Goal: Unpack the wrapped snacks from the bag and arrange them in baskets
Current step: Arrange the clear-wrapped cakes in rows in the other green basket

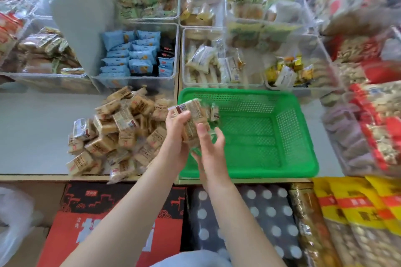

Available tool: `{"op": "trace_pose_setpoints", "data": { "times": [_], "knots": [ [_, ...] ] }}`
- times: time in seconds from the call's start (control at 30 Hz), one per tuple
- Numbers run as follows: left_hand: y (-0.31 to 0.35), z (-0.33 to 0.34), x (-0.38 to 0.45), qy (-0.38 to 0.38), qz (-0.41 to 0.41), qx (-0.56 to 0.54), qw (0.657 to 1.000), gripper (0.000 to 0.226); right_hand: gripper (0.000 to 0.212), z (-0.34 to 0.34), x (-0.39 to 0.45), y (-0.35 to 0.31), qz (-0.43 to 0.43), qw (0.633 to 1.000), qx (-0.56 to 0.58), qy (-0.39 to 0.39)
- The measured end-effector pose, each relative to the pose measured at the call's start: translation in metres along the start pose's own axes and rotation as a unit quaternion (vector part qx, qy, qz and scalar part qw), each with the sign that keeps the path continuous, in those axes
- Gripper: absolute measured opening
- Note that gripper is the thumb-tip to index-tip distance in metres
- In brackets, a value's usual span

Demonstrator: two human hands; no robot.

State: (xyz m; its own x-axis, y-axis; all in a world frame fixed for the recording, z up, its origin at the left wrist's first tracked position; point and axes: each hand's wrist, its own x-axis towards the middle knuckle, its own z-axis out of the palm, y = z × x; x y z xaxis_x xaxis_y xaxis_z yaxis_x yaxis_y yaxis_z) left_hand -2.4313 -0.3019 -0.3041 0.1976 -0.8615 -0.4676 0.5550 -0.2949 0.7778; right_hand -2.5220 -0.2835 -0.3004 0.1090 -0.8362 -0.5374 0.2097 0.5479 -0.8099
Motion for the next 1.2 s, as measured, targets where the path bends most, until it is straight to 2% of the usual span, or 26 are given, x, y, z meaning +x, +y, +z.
{"op": "trace_pose_setpoints", "data": {
  "times": [0.1,0.2,0.37,0.47,0.53,0.6,0.63,0.7,0.73,0.77,0.8,0.83,0.9,1.0,1.1,1.2],
  "knots": [
    [-0.018,0.032,-0.005,-0.027,0.004,0.000,1.000,0.083,0.123,-0.018,0.007,-0.007,-0.054,0.997,0.046,0.033],
    [-0.032,0.052,-0.005,-0.041,-0.008,-0.010,0.999,0.087,0.115,-0.033,0.011,-0.014,-0.084,0.991,0.091,0.055],
    [-0.044,0.070,0.006,0.003,0.008,0.024,1.000,0.092,0.115,-0.050,0.023,-0.016,-0.073,0.987,0.137,0.034],
    [-0.050,0.071,0.010,-0.006,-0.007,0.069,0.998,0.091,0.111,-0.062,0.031,-0.016,-0.070,0.986,0.142,0.043],
    [-0.052,0.066,0.012,-0.026,-0.013,0.140,0.990,0.097,0.109,-0.073,0.040,-0.014,-0.066,0.988,0.132,0.048],
    [-0.053,0.054,0.018,-0.020,0.024,0.274,0.961,0.097,0.110,-0.086,0.052,-0.013,-0.052,0.994,0.078,0.048],
    [-0.055,0.042,0.026,0.005,0.069,0.375,0.924,0.095,0.112,-0.094,0.061,-0.013,-0.044,0.997,0.038,0.052],
    [-0.058,0.011,0.043,0.067,0.149,0.572,0.804,0.086,0.116,-0.109,0.081,-0.016,-0.026,0.994,-0.064,0.082],
    [-0.059,-0.003,0.051,0.085,0.157,0.637,0.750,0.082,0.117,-0.115,0.093,-0.019,-0.016,0.986,-0.126,0.108],
    [-0.062,-0.017,0.059,0.089,0.148,0.682,0.710,0.080,0.116,-0.121,0.106,-0.022,-0.007,0.971,-0.195,0.136],
    [-0.063,-0.026,0.062,0.085,0.133,0.711,0.685,0.080,0.114,-0.124,0.119,-0.026,-0.004,0.950,-0.267,0.162],
    [-0.066,-0.032,0.067,0.075,0.116,0.723,0.676,0.081,0.111,-0.126,0.131,-0.030,-0.007,0.922,-0.337,0.188],
    [-0.071,-0.036,0.070,0.065,0.104,0.720,0.683,0.084,0.107,-0.126,0.152,-0.038,-0.012,0.865,-0.449,0.225],
    [-0.073,-0.035,0.072,0.084,0.114,0.712,0.687,0.083,0.101,-0.118,0.178,-0.037,0.006,0.804,-0.544,0.240],
    [-0.074,-0.038,0.071,0.090,0.111,0.710,0.689,0.082,0.100,-0.106,0.194,-0.034,0.028,0.772,-0.588,0.240],
    [-0.075,-0.039,0.071,0.086,0.119,0.714,0.684,0.082,0.107,-0.093,0.206,-0.033,0.026,0.768,-0.597,0.232]
  ]
}}
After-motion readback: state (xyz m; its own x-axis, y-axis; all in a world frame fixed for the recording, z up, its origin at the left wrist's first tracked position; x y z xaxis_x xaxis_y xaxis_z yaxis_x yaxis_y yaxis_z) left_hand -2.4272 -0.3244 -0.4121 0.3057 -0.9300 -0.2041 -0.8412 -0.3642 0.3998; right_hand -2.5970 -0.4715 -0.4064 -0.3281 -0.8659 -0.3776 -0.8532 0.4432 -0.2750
